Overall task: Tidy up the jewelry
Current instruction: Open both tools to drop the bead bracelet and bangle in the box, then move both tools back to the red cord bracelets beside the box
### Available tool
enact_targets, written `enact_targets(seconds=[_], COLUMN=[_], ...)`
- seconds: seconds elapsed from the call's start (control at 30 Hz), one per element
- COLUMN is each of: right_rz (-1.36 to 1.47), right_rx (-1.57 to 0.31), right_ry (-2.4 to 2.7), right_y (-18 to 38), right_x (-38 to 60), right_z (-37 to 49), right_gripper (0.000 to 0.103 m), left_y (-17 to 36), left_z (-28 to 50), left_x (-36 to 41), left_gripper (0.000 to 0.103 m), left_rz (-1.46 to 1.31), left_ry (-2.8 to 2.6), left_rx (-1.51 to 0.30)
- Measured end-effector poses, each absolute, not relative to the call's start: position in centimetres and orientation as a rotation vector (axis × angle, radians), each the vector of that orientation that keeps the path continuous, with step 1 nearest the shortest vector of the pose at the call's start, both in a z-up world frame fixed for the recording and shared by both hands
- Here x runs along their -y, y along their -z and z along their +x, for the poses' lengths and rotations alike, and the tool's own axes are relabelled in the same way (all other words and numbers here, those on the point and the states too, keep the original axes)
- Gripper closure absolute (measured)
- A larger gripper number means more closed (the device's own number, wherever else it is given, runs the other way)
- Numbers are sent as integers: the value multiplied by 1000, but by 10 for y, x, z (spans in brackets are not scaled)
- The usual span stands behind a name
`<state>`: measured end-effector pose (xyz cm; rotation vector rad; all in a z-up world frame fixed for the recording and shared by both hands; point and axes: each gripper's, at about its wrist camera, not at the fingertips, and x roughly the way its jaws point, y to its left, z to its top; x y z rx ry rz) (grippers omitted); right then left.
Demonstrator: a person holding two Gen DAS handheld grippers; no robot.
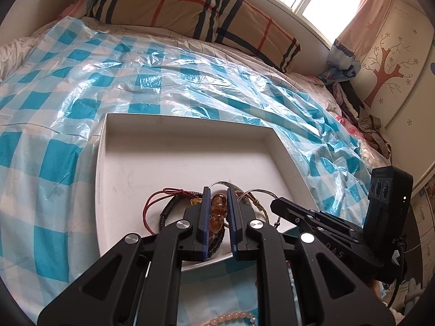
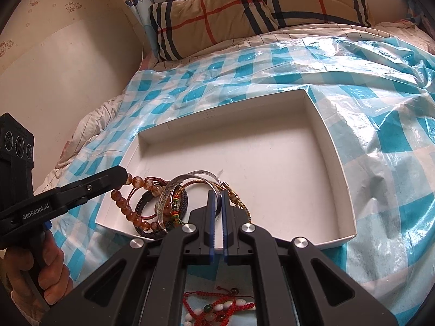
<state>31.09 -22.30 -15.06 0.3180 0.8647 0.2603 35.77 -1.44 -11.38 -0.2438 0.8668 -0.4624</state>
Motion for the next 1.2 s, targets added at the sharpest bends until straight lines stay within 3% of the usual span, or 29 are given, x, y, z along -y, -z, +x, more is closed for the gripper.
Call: enact_targets(seconds=[0.53,0.6,0.63,0.67,0.87,1.2], right_rz=[333,340,339,338,338,347], right_rx=[-882,-878,-872,-868,-860,-855], right_ry=[-235,-228,-223,-221,-220,-213], right_y=[156,156,156,155,152,147], right_x=[227,229,229,229,231,237], right_z=[310,310,309,309,306,299], right_gripper=[97,90,78,75,75,75], left_y=[122,122,123,123,123,123], left_z=[357,357,357,356,352,343], left_x=[10,9,9,9,7,4], left_gripper=[87,84,81,79,72,69], left_rz=[-209,-209,-209,-212,-206,-189], left_ry=[404,400,398,398,389,382], left_rx=[-883,-883,-882,-882,-880,-882])
